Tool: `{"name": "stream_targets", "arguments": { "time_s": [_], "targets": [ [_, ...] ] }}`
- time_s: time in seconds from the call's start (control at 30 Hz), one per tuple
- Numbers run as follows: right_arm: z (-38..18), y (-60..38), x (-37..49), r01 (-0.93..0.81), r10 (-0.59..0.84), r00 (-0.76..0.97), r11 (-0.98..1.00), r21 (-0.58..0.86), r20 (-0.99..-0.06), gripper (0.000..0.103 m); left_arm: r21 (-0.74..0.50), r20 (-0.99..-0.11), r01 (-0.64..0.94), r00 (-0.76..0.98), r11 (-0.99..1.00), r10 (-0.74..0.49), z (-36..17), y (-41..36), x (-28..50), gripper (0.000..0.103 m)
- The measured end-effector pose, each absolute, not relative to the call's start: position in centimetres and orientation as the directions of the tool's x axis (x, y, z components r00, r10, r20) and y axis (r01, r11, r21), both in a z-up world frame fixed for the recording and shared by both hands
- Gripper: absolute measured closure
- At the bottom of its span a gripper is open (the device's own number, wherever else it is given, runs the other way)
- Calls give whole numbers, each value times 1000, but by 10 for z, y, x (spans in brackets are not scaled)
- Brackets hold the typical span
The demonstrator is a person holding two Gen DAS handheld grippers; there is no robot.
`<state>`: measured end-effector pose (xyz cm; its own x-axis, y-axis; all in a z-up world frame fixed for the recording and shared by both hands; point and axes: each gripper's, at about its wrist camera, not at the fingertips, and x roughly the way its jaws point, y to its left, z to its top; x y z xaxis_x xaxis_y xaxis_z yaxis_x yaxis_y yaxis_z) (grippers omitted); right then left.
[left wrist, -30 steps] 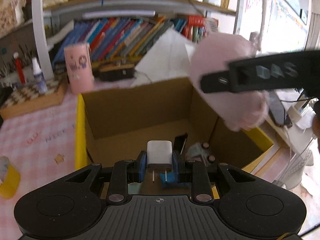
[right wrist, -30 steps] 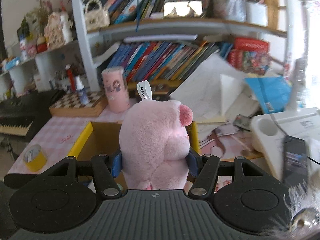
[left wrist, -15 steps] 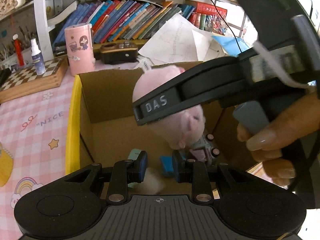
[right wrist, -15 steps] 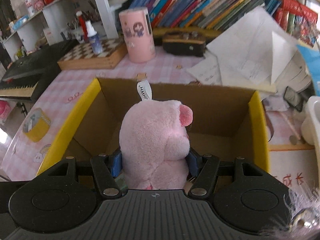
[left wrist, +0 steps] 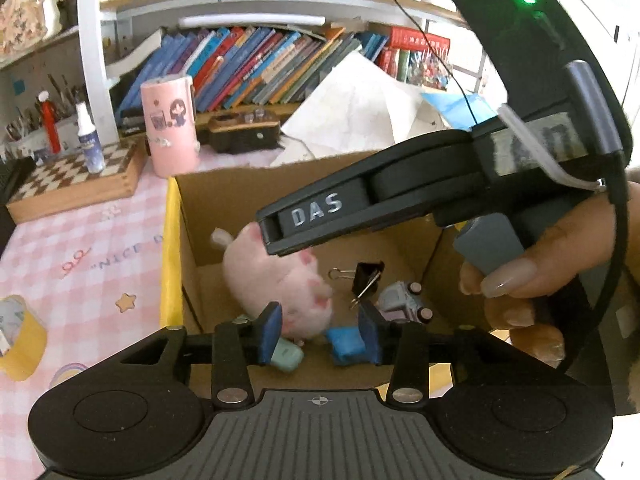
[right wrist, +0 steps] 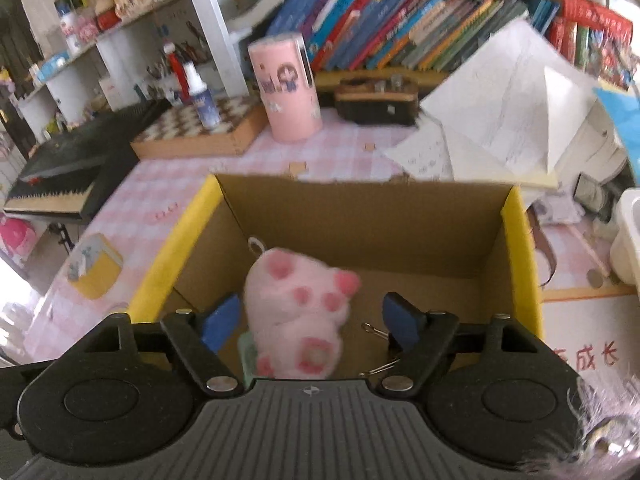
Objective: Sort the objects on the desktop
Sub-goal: 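Open the left gripper to drop the plug while the right gripper releases the pig plush, then withdraw both open grippers up and out of the yellow box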
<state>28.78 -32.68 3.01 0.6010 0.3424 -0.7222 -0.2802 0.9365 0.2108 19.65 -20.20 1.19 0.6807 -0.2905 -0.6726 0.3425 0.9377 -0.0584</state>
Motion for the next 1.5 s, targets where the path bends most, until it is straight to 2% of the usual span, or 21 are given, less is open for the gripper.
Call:
{"name": "stream_targets", "arguments": {
  "time_s": [0.27,0.37,0.5,0.73,0.9,1.07,1.33,1.5],
  "targets": [
    [59,-344,245,-224,280,738,960,169,-613,23,-53,-612,289,747,956,-260,34,-183,173,59],
    [65,-349,222,-188,237,792,972,144,-562,23,-65,-590,252,771,966,-240,39,-171,163,54],
    [69,-355,192,-130,168,845,985,110,-507,23,-60,-569,219,794,974,-213,42,-155,149,53],
    [63,-356,148,-15,59,881,995,97,-469,24,-60,-560,184,807,981,-186,39,-130,129,53],
    [49,-345,117,71,-24,874,994,78,-485,24,-53,-569,162,806,985,-163,33,-111,113,45],
    [30,-320,87,100,-60,841,994,45,-538,24,-60,-604,131,785,990,-141,21,-85,94,44],
    [1,-272,59,78,26,723,990,119,-691,24,-86,-693,98,709,992,-130,-3,-47,65,43],
    [-2,-238,42,31,62,709,992,120,-702,24,-87,-714,104,687,991,-135,-8,-26,49,43]
  ]
}}
